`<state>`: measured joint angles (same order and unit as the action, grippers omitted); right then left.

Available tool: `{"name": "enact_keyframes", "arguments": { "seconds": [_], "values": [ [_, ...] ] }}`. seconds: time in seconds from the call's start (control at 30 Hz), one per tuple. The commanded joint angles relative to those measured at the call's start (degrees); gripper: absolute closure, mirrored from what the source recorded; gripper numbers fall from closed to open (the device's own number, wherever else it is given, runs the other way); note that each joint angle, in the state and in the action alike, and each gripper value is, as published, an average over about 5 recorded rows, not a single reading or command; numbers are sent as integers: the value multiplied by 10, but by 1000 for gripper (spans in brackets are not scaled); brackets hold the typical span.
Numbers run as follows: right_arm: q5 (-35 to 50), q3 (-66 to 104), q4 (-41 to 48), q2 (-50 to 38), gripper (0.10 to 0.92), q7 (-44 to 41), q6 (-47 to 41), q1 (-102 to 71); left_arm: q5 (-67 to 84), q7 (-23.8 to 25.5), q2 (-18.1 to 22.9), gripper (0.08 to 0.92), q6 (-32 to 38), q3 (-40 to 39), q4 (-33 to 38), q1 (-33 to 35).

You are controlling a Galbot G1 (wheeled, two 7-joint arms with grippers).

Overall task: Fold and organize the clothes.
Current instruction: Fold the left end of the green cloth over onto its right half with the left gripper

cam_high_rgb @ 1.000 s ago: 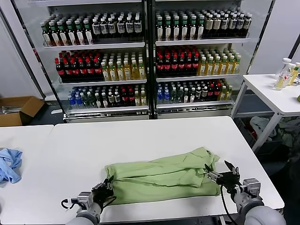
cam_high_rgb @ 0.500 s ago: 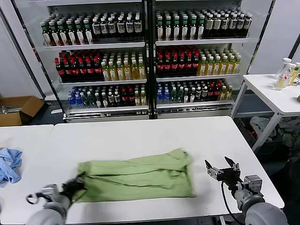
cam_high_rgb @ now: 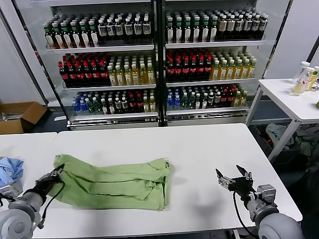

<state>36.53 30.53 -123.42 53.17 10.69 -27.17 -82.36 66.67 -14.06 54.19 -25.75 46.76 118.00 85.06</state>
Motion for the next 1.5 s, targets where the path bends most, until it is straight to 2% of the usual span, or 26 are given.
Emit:
{"name": "enact_keyframes", "arguments": {
  "seconds": [0.03, 0.3, 0.47, 0.73, 0.97, 1.23, 1.33, 1.5],
  "values": [
    [0, -4, 3, -3, 203, -1, 1, 4, 141, 8, 66, 908, -1, -134, 118, -14],
    [-1, -22, 10, -11, 203, -2, 2, 16, 73, 9, 119, 908, 11, -261, 45, -108],
    [-1, -27, 13, -12, 203, -3, 4, 19, 8, 5, 144, 908, 21, -323, -25, -159],
    [-2, -39, 17, -11, 203, -4, 6, 25, -70, 17, 148, 908, 25, -381, -53, -186],
    [-2, -38, 23, -14, 203, -1, 6, 31, -220, 89, 124, 874, 40, -403, -63, -189],
    [-3, -39, 27, -13, 202, 0, 6, 35, -167, 111, 99, 640, 27, -340, 28, -142],
    [-4, -40, 29, -13, 203, 0, 6, 37, -201, 85, 78, 553, 35, -291, 34, -117],
    [-6, -41, 30, -9, 202, -1, 6, 39, -239, 36, 40, 406, 44, -205, -7, -73]
  ]
}}
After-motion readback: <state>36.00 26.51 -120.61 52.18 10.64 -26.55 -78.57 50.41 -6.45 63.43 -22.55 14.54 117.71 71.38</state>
